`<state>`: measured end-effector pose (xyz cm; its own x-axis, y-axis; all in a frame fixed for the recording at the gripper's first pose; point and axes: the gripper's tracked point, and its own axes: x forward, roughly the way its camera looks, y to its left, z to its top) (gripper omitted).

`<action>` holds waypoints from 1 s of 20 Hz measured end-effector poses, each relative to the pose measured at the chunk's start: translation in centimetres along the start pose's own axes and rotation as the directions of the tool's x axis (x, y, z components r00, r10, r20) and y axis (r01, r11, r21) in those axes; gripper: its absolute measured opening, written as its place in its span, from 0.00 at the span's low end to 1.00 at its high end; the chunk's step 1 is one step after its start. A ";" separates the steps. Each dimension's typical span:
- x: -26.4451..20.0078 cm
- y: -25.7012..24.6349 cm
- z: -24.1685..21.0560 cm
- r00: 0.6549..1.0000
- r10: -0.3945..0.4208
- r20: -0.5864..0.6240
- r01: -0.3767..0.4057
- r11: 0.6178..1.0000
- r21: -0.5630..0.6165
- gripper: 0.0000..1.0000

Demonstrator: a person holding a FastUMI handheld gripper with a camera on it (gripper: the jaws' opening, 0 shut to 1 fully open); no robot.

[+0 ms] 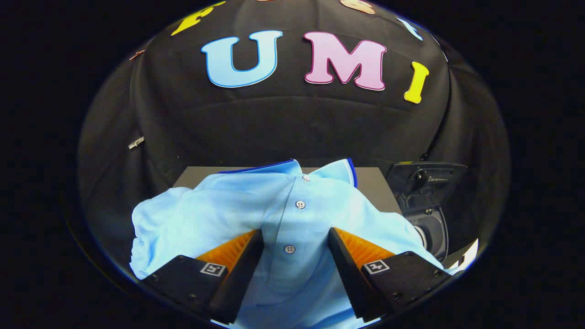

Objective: Put the clothes into the washing machine and then close the washing machine lid.

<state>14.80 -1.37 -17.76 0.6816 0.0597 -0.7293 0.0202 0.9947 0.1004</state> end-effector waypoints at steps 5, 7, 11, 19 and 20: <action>0.6 1.4 -0.7 0.998 0.050 -0.033 -0.054 0.992 -0.111 0.20; 0.1 1.4 -0.2 0.998 0.058 -0.015 -0.060 0.988 -0.145 0.10; 0.1 1.5 0.0 0.998 0.066 0.000 -0.065 0.990 -0.129 0.08; -0.4 1.7 0.4 0.996 0.082 0.040 -0.076 0.988 -0.137 0.08; -0.8 1.7 0.8 0.994 0.093 0.055 -0.086 0.988 -0.126 0.08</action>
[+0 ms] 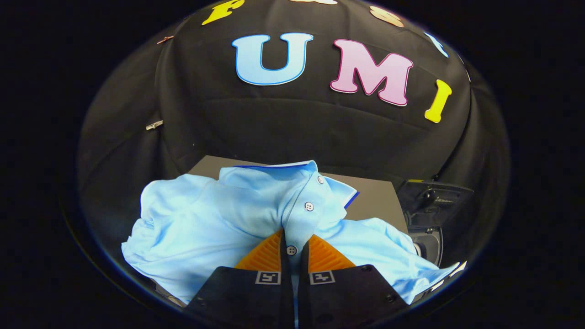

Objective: Put the clothes into the washing machine and then close the washing machine lid.

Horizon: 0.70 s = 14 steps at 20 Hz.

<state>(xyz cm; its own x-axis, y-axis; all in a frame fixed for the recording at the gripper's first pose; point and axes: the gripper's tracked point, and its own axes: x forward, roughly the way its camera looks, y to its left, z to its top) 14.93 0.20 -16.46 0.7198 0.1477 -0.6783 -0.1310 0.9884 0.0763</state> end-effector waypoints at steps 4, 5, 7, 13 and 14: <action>-1.7 0.4 2.7 0.994 0.035 0.104 -0.034 0.999 -0.015 0.08; -2.2 0.7 3.3 0.992 0.042 0.121 -0.041 0.999 -0.011 0.08; -3.1 1.0 4.4 0.988 0.054 0.148 -0.055 0.998 0.003 0.08; -4.2 -0.6 5.3 0.981 0.027 0.190 -0.025 1.000 -0.015 0.08; -4.4 -1.2 5.3 0.980 0.020 0.196 -0.017 1.000 -0.020 0.08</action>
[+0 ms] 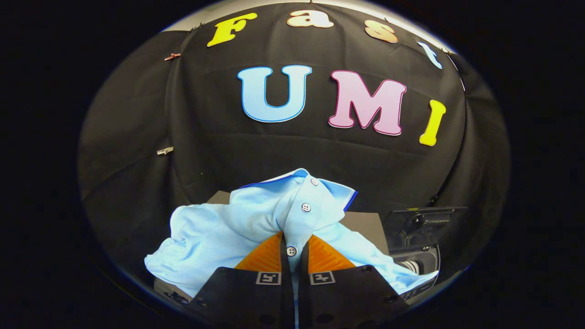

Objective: Put the clothes into the washing machine and then close the washing machine lid.

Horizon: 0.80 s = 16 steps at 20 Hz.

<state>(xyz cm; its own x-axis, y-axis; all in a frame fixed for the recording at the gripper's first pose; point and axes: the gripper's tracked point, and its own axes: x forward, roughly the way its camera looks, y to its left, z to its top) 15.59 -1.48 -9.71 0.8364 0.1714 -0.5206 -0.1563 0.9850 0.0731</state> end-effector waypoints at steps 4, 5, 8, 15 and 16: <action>-1.1 -3.6 1.1 0.998 -0.048 0.045 0.047 0.999 0.013 0.08; -1.3 -4.5 1.3 0.997 -0.050 0.052 0.050 0.999 0.013 0.08; -2.0 -7.6 1.5 0.996 -0.065 0.060 0.063 0.997 0.040 0.08; -3.4 -17.5 0.6 0.992 -0.118 0.043 0.113 0.988 0.104 0.08; -3.6 -19.1 0.4 0.992 -0.123 0.040 0.118 0.987 0.113 0.08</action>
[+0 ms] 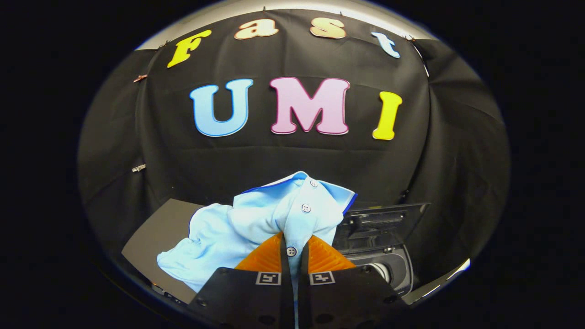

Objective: Put the clothes into the washing machine and then close the washing machine lid.

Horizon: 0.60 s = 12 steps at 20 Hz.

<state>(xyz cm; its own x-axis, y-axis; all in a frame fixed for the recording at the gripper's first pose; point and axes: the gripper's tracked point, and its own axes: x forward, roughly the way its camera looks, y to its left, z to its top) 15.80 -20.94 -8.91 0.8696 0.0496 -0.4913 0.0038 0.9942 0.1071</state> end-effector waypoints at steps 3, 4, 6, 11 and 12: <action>0.1 -4.9 0.7 1.000 -0.006 0.007 0.006 1.000 0.019 0.08; 0.2 -6.5 0.7 1.000 -0.003 0.003 0.003 1.000 0.024 0.08; 0.4 -9.6 0.8 1.000 0.002 -0.003 -0.002 0.999 0.035 0.08; 1.8 -17.2 0.6 1.000 0.015 -0.027 -0.014 0.998 0.059 0.08; 2.2 -18.4 0.4 0.999 0.025 -0.039 -0.022 0.998 0.066 0.08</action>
<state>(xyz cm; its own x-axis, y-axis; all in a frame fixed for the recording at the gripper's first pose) 17.81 -39.11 -11.64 0.8497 0.0779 -0.5216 0.0171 0.9844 0.1750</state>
